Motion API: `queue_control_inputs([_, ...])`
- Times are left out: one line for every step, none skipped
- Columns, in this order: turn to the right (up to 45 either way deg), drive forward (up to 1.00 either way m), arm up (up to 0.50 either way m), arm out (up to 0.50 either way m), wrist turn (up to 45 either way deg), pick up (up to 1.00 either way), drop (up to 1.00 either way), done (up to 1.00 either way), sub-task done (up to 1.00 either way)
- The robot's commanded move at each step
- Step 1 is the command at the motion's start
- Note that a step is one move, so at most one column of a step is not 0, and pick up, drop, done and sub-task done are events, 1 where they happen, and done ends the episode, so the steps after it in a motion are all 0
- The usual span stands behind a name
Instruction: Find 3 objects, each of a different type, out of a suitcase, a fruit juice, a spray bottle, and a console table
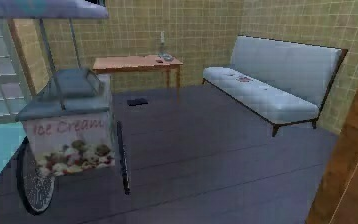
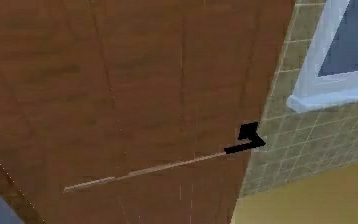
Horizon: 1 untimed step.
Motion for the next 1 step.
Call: queue_control_inputs([0.0, 1.00, 0.00, 0.00, 0.0, 0.00, 0.00, 0.00, 0.00])
